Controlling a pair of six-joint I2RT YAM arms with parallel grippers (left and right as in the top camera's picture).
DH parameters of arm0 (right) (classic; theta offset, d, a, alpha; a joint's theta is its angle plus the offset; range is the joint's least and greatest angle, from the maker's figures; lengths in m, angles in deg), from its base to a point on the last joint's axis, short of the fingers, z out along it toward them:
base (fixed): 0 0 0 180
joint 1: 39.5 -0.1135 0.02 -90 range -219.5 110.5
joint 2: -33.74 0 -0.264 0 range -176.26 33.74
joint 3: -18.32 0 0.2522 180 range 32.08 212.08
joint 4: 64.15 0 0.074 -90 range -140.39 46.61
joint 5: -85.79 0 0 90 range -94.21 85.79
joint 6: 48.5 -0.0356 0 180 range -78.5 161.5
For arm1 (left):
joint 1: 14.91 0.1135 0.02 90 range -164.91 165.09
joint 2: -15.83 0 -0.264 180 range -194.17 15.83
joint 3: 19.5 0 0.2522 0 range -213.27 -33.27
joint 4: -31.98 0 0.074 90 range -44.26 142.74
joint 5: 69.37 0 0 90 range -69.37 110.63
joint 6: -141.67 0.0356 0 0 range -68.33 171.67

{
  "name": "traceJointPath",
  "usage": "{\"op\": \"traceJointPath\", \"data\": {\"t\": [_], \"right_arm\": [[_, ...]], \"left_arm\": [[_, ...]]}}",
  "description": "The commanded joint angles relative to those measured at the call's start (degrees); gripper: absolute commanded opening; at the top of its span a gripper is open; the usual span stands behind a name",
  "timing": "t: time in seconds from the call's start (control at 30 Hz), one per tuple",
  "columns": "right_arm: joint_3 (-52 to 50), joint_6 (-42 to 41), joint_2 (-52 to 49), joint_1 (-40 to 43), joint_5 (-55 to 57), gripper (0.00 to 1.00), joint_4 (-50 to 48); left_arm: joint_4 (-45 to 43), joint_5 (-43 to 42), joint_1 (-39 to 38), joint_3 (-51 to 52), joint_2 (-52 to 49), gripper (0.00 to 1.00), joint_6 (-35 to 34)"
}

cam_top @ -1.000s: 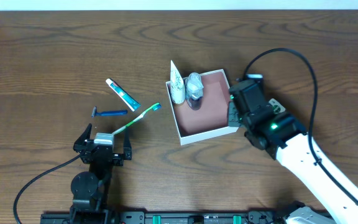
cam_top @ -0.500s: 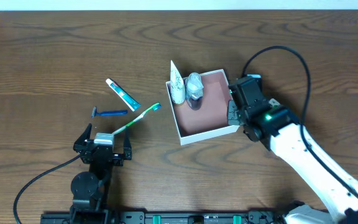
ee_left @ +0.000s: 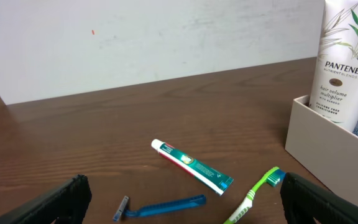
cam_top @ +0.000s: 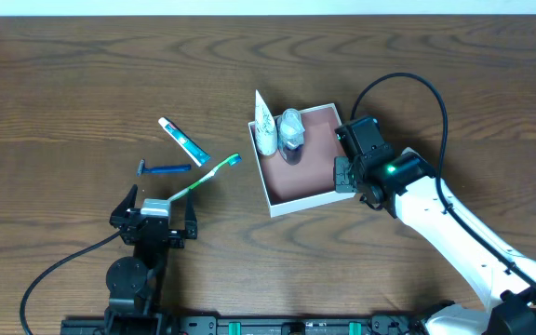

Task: Pack container
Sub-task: 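Withdraw the right gripper from the box toward the Dettol soap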

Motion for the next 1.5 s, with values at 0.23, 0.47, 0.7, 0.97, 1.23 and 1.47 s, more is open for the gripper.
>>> {"op": "traceJointPath", "data": {"t": [0.23, 0.47, 0.7, 0.97, 1.23, 1.47], "right_arm": [[0.39, 0.57, -0.24, 0.22, -2.16, 0.01, 4.31], [0.39, 0.57, -0.24, 0.2, -3.28, 0.01, 4.98], [0.39, 0.07, -0.24, -0.94, -3.87, 0.01, 6.62], [0.39, -2.05, -0.24, -1.51, -4.96, 0.01, 7.87], [0.39, -3.54, -0.24, -3.63, -6.36, 0.01, 7.87], [0.44, -4.17, -0.22, -4.13, -4.17, 0.01, 6.27]], "left_arm": [[2.03, 0.46, -0.11, 1.07, 0.04, 0.98, 0.74], [2.03, 0.46, -0.11, 1.07, 0.04, 0.98, 0.74], [2.03, 0.46, -0.11, 1.07, 0.04, 0.98, 0.74], [2.03, 0.46, -0.11, 1.07, 0.04, 0.98, 0.74], [2.03, 0.46, -0.11, 1.07, 0.04, 0.98, 0.74], [2.03, 0.46, -0.11, 1.07, 0.04, 0.98, 0.74]]}}
